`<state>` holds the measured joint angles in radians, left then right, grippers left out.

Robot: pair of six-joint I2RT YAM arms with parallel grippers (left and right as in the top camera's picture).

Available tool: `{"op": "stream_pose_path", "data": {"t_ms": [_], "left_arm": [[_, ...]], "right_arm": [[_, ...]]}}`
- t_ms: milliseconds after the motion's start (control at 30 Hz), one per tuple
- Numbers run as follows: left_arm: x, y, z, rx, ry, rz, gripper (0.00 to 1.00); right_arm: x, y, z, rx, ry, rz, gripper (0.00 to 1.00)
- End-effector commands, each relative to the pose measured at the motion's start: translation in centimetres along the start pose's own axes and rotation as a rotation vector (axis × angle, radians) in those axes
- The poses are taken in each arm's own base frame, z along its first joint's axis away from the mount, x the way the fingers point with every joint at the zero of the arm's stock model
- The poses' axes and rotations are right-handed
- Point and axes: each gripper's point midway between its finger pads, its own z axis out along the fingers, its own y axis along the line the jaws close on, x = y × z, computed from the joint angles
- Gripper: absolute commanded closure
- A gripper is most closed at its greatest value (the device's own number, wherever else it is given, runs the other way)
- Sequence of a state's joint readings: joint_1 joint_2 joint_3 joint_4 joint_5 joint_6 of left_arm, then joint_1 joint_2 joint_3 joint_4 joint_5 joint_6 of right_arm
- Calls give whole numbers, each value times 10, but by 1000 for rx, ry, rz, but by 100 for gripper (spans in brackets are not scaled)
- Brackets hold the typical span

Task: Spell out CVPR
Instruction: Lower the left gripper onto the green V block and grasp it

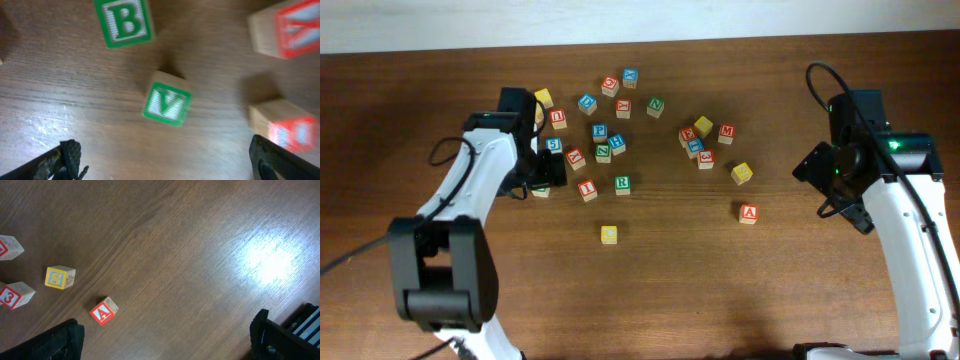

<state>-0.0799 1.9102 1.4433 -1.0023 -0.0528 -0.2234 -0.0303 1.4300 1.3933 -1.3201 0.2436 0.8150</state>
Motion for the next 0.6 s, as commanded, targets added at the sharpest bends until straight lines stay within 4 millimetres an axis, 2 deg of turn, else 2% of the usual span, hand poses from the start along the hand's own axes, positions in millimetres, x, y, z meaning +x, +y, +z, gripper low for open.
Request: {"op": "stream_pose_path", "data": {"t_ms": [0, 100, 167, 200, 233, 400, 500, 567], "left_arm": [[0, 10, 31, -80, 38, 24, 13], [-3, 5, 46, -65, 44, 51, 21], [-3, -14, 53, 44, 57, 158, 22], [-5, -17, 54, 62, 49, 178, 22], [-8, -17, 54, 60, 38, 179, 22], [-12, -12, 55, 25, 20, 179, 42], [-11, -11, 55, 24, 23, 179, 46], [-10, -11, 57, 23, 30, 180, 58]], "right_arm": [[-4, -2, 0, 13, -15, 6, 2], [-4, -2, 0, 13, -15, 6, 2], [-4, -2, 0, 13, -15, 6, 2], [-4, -2, 0, 13, -15, 6, 2], [-4, -2, 0, 13, -15, 6, 2], [-4, -2, 0, 13, -15, 6, 2], [-4, -2, 0, 13, -15, 6, 2], [-4, -2, 0, 13, -15, 6, 2]]}}
